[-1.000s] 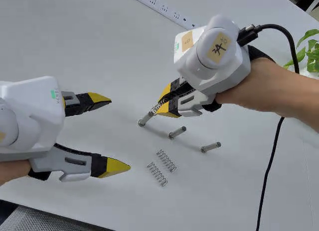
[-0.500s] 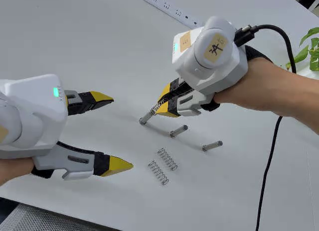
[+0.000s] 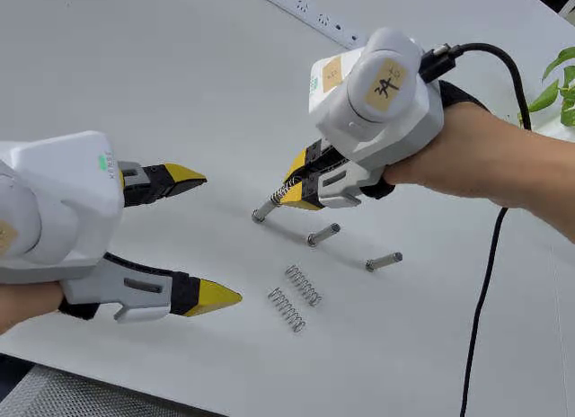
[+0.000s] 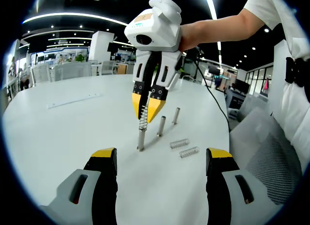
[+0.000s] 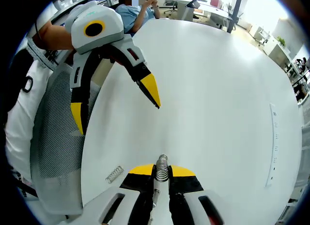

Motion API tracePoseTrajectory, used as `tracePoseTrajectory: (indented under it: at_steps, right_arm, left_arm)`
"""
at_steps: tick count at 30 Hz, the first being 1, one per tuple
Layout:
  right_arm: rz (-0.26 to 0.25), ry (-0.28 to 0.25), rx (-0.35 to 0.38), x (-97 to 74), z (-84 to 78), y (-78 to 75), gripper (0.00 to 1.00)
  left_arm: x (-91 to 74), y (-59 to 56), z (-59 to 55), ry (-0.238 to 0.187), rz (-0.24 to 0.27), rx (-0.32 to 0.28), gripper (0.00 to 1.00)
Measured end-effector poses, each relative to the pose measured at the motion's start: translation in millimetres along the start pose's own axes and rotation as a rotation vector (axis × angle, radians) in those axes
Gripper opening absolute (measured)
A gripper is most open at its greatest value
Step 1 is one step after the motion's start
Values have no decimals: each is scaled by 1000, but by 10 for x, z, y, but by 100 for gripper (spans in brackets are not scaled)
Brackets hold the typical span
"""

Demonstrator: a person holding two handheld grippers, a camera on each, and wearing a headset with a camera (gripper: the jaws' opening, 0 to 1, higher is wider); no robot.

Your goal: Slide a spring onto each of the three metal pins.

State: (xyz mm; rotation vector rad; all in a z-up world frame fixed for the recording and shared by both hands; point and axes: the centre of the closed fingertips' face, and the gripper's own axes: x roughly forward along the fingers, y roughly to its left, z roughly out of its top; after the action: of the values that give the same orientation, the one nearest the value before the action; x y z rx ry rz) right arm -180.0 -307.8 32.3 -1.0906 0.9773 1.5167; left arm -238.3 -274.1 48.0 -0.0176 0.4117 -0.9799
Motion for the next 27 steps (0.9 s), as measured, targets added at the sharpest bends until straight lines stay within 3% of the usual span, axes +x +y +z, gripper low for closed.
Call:
tracePoseTrajectory:
  at_steps: [27]
  right_arm:
    - [0,9,-15,133,-33,-6,8]
  left_arm:
    - [23,0,-3,-3,-1,-13,74]
